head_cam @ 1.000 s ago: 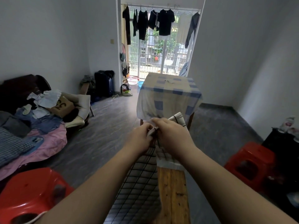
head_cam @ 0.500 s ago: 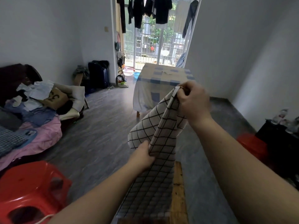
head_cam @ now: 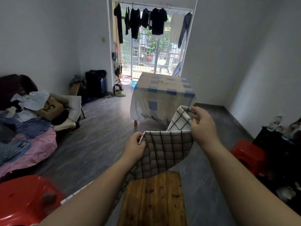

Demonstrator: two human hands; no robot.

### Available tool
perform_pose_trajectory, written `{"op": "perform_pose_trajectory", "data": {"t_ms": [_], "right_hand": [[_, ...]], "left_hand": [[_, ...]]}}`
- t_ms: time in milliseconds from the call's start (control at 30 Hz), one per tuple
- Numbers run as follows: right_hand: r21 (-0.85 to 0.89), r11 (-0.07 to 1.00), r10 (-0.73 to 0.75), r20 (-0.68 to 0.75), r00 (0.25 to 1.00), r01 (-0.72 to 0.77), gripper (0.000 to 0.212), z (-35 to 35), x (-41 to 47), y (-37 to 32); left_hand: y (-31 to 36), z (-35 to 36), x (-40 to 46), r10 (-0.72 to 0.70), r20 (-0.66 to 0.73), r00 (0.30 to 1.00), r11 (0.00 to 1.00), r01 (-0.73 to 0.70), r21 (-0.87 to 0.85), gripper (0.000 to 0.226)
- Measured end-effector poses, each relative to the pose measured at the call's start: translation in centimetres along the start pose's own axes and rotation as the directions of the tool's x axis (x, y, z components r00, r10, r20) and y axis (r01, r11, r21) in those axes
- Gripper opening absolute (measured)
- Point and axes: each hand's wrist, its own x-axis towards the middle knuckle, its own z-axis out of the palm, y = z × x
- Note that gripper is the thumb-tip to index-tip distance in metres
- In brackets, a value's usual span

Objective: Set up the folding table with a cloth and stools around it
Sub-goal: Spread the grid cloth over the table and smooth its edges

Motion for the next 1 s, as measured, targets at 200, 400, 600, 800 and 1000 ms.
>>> {"op": "perform_pose_trajectory", "data": {"t_ms": [200,400,600,800,1000], "right_hand": [[-0.386,0.883,-0.202,0.198,0.959,0.266,0.048,2.2,-4.0,-0.4],[-0.299,0.920,-0.156,0.314,0.936,0.254,0.068,4.9,-5.6,-2.4],[-0.159,0.963,-0.184,0.202,0.962,0.217,0.025,4.3,-3.7,-3.0],[0.055,0.994,-0.098,0.013,0.995,0.097,0.005,2.8,-2.0,-2.8],[0.203,0.978,-0.007,-0.221,0.975,0.053,0.010,0.4,0.1,-2.7]], "left_hand": [[3.5,-0.6,2.2,0.074,-0.014,0.997,0.997,-0.074,0.015,0.024],[6.2,-0.5,2.3,0.234,0.149,0.961,0.955,-0.256,0.149,0.023],[6.5,-1.0,1.9,0.258,0.129,0.957,0.944,-0.278,0.178,0.026],[5.2,-0.8,0.7,0.145,0.272,0.951,0.979,-0.177,0.099,0.024],[1.4,1.9,-2.1,0.024,0.562,0.826,0.979,-0.135,0.156,0.017]]}}
